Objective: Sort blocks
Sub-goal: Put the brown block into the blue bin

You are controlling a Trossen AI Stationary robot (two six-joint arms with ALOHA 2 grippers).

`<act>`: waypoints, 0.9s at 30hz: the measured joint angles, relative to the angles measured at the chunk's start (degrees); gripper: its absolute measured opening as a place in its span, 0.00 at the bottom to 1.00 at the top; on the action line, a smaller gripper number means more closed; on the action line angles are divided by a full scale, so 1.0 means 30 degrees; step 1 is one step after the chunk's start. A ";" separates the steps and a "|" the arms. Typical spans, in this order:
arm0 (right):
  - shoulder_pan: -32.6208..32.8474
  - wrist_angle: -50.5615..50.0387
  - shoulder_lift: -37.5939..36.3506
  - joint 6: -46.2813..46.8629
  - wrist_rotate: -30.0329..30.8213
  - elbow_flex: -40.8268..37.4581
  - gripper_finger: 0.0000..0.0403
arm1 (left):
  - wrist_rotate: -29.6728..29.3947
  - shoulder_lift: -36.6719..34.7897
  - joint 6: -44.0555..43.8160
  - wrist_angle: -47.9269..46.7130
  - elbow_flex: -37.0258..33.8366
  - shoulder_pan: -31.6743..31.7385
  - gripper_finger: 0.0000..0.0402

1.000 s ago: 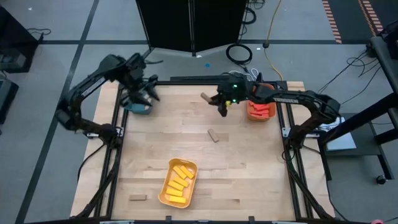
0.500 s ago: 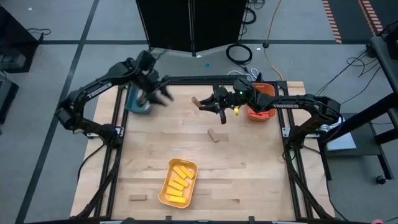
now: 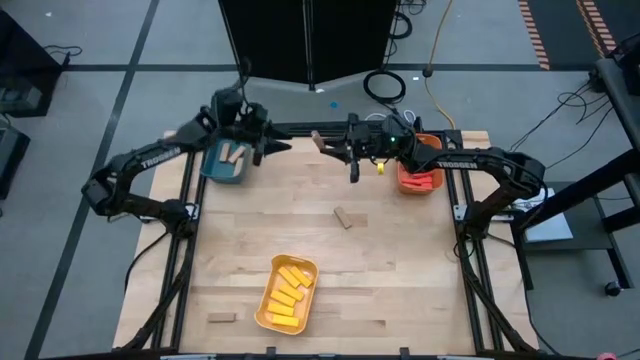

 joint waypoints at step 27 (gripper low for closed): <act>0.0712 0.5165 0.4230 0.2408 -0.0475 0.2114 0.04 | -0.2750 0.0376 -0.6184 1.8855 -0.6272 -0.4162 0.72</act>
